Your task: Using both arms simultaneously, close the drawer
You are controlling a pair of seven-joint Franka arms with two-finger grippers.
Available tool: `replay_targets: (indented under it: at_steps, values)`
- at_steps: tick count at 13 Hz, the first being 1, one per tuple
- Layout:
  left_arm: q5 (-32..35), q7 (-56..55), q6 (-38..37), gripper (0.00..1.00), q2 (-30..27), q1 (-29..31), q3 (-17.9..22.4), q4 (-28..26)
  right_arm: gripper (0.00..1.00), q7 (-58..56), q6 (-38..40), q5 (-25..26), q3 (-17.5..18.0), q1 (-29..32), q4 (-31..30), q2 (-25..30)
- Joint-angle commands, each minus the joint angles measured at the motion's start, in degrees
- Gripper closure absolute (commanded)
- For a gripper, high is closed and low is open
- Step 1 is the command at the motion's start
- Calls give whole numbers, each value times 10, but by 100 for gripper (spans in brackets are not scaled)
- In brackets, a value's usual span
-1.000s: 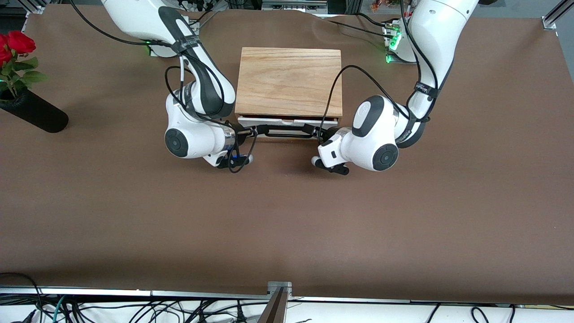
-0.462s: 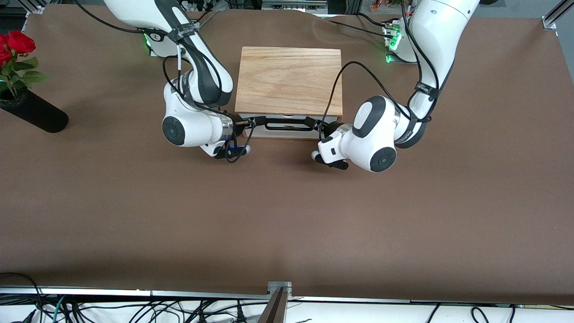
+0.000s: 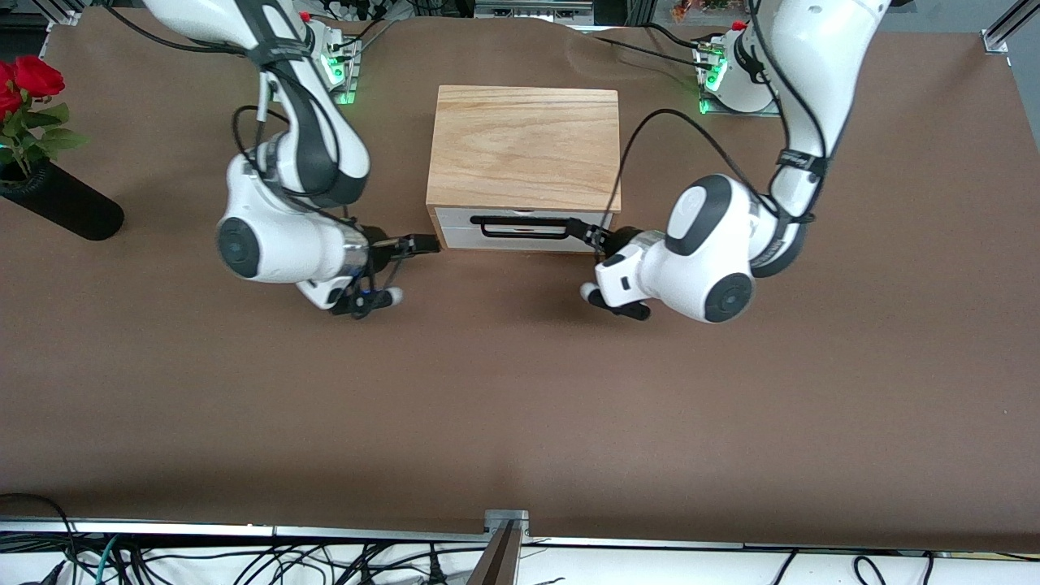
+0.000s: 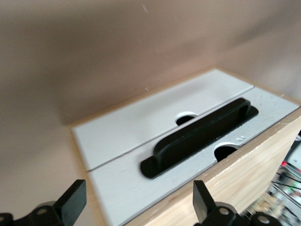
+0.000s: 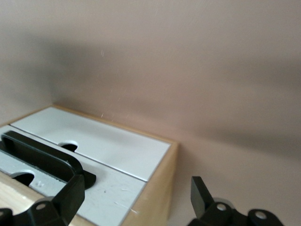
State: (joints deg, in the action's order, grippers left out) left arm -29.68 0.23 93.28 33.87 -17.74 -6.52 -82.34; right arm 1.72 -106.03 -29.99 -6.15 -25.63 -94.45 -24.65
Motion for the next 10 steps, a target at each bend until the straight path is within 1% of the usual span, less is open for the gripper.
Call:
replay_targets:
  at_steps: [1, 2, 3, 4, 5, 6, 8, 9, 10]
  values:
    - [108, 9, -18, 0, -29, 17, 1, 45, 0, -1, 28, 67, -3, 22, 46, 8]
    - [143, 10, -18, 0, -39, 24, 2, 67, 0, -1, 28, 97, -21, 23, 51, 28]
    - [174, 13, -18, 0, -45, 37, 2, 87, 0, -1, 31, 136, -28, 23, 51, 47]
    - [215, 13, -18, 0, -48, 52, -2, 97, 0, -1, 36, 199, -30, 23, 51, 73]
    - [242, 5, -19, 0, -63, 62, -3, 102, 0, -5, 38, 254, -40, 23, 51, 92]
    - [261, -2, -19, 0, -93, 68, 16, 100, 0, -7, 50, 279, -53, 23, 51, 108]
    - [300, -22, -26, 0, -118, 75, 65, 100, 0, -19, 109, 276, -69, 23, 65, 131]
    - [307, -20, -49, 0, -142, 78, 81, 97, 0, -12, 145, 274, -76, 23, 72, 132]
    - [307, -21, -69, 0, -154, 80, 83, 98, 0, -14, 176, 273, -83, 23, 87, 133]
